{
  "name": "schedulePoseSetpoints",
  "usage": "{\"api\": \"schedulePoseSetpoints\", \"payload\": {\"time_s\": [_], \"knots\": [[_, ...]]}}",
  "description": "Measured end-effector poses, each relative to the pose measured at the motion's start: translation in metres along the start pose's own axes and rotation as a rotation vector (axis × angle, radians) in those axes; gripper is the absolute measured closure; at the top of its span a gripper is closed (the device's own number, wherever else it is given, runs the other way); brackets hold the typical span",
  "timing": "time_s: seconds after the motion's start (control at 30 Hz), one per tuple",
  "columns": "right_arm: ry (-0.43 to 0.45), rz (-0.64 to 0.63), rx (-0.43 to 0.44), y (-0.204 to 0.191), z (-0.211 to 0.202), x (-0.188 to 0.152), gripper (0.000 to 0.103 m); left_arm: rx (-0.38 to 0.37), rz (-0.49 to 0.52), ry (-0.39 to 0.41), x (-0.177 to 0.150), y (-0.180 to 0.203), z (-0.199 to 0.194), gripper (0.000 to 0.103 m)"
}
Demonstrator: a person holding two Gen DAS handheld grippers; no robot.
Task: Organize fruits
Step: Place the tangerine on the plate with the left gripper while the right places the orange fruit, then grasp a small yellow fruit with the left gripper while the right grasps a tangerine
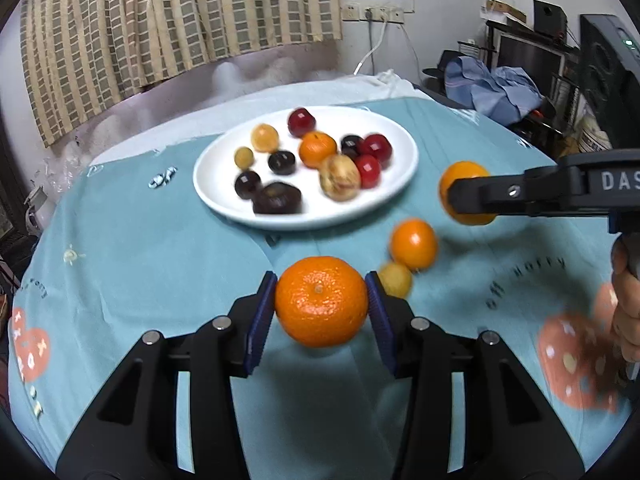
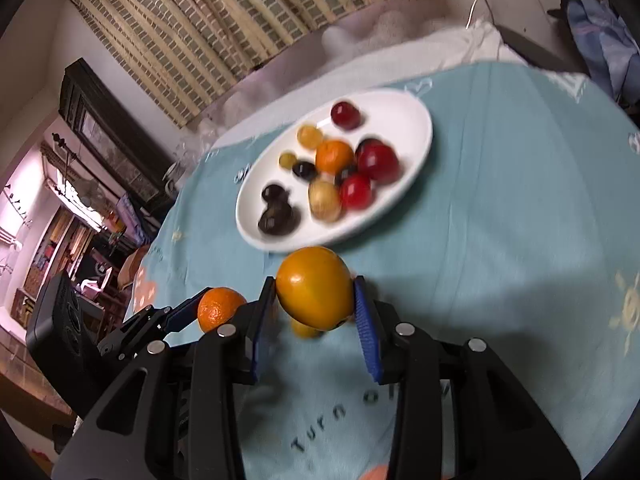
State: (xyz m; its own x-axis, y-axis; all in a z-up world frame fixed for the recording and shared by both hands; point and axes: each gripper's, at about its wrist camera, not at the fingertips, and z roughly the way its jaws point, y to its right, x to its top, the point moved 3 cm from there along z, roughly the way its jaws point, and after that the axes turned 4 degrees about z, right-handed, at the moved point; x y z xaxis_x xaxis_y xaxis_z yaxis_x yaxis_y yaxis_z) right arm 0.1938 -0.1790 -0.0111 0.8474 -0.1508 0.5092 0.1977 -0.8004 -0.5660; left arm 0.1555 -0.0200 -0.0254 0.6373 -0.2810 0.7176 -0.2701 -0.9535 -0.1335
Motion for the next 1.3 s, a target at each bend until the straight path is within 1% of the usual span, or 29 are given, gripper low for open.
{"api": "schedulePoseSetpoints", "payload": {"time_s": [0.1, 0.27, 0.33, 0.47, 0.53, 0.57, 0.6, 0.63, 0.67, 0.7, 0.8, 0.97, 1.17, 1.3], "knots": [[0.022, -0.005, -0.007, -0.005, 0.003, 0.021, 0.065, 0.023, -0.006, 0.008, 0.019, -0.008, 0.010, 0.057], [0.066, -0.016, -0.029, -0.012, 0.021, 0.053, 0.065, 0.047, -0.015, 0.018, 0.052, -0.020, 0.035, 0.057], [0.080, -0.026, -0.044, -0.013, 0.032, 0.060, 0.065, 0.043, -0.030, 0.012, 0.061, -0.024, 0.049, 0.057], [0.077, -0.030, -0.050, -0.013, 0.053, 0.072, 0.065, 0.040, -0.052, 0.005, 0.070, -0.029, 0.071, 0.057], [0.085, -0.025, -0.058, -0.009, 0.060, 0.075, 0.064, 0.030, -0.065, 0.017, 0.073, -0.030, 0.078, 0.055], [0.083, -0.021, -0.067, -0.007, 0.063, 0.077, 0.061, 0.024, -0.070, 0.018, 0.074, -0.030, 0.081, 0.055], [0.081, -0.019, -0.072, -0.005, 0.063, 0.078, 0.058, 0.018, -0.071, 0.018, 0.074, -0.029, 0.083, 0.051], [0.089, -0.017, -0.073, -0.004, 0.062, 0.078, 0.056, 0.013, -0.070, 0.018, 0.075, -0.029, 0.085, 0.043], [0.100, -0.014, -0.069, -0.003, 0.060, 0.080, 0.048, 0.022, -0.069, 0.024, 0.075, -0.029, 0.085, 0.040], [0.111, -0.009, -0.069, -0.002, 0.056, 0.081, 0.044, 0.031, -0.067, 0.030, 0.075, -0.028, 0.084, 0.036], [0.133, -0.010, -0.047, -0.005, 0.046, 0.081, 0.044, 0.029, -0.065, 0.028, 0.072, -0.028, 0.082, 0.036], [0.133, -0.011, -0.034, -0.008, 0.032, 0.074, 0.044, 0.042, -0.072, 0.035, 0.066, -0.030, 0.070, 0.034], [0.120, -0.049, -0.054, -0.017, 0.018, 0.051, 0.044, 0.043, -0.084, 0.048, 0.052, -0.029, 0.044, 0.032], [0.101, -0.054, -0.068, -0.014, 0.013, 0.034, 0.044, 0.019, -0.075, 0.044, 0.038, -0.022, 0.028, 0.030]]}}
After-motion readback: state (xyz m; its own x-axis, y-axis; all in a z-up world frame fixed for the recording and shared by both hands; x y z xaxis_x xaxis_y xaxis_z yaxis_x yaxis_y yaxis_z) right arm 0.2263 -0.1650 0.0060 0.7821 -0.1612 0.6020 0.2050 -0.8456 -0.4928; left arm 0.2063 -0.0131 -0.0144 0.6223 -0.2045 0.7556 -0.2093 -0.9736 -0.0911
